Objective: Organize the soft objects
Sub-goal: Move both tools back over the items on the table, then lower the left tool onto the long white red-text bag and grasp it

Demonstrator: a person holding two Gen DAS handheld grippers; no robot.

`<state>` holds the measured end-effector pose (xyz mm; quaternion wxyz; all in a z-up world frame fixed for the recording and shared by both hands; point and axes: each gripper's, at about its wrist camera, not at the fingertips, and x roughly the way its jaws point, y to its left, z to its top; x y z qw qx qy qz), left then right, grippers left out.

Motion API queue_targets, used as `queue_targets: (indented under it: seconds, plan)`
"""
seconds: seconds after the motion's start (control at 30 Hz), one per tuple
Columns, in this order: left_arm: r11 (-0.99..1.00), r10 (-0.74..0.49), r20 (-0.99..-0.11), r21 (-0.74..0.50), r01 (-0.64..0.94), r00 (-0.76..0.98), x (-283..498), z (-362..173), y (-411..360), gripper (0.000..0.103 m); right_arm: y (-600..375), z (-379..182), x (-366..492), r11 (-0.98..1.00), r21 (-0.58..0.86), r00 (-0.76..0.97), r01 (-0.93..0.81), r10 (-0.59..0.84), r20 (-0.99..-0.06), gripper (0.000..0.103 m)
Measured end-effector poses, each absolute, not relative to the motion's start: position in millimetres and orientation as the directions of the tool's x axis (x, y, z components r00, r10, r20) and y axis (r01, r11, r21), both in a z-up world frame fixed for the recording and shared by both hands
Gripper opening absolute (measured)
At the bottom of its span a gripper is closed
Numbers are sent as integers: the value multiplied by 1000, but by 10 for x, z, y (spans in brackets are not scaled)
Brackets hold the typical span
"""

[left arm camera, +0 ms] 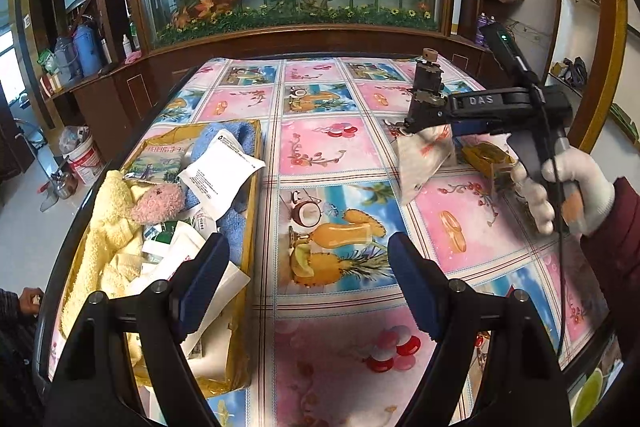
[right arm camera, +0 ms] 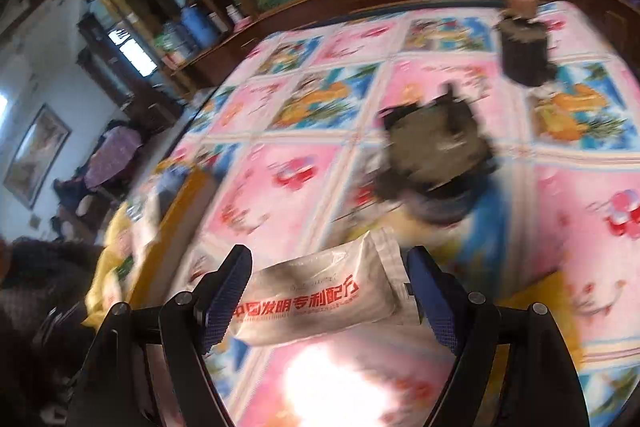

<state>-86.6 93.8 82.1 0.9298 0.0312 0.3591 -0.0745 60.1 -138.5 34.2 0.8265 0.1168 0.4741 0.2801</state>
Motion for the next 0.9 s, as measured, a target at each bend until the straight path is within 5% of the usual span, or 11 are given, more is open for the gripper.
queue_targets:
  seconds: [0.1, 0.23, 0.43, 0.67, 0.8, 0.9]
  plan:
    - [984, -151, -683, -35, 174, 714, -862, 792, 955, 82, -1204, 366, 215, 718, 538, 300, -441, 683, -666, 81]
    - [977, -180, -685, -39, 211, 705, -915, 778, 914, 82, -1491, 472, -177, 730, 555, 392, -400, 683, -616, 81]
    - [960, -258, -702, -108, 259, 664, -902, 738, 877, 82, -2090, 585, -379, 888, 410, 604, -211, 448, -659, 83]
    - [931, -191, -794, 40, 362, 577, -653, 492, 649, 82, -2458, 460, -363, 926, 368, 714, -88, 317, -625, 83]
    - [932, -197, -836, 1, 362, 512, -534, 325, 572, 82, -2507, 335, -315, 932, 357, 713, -68, 296, -635, 83]
    - [905, -339, -831, -161, 393, 440, -497, 365, 505, 84, -2540, 299, -321, 932, 359, 719, -45, 280, -636, 84]
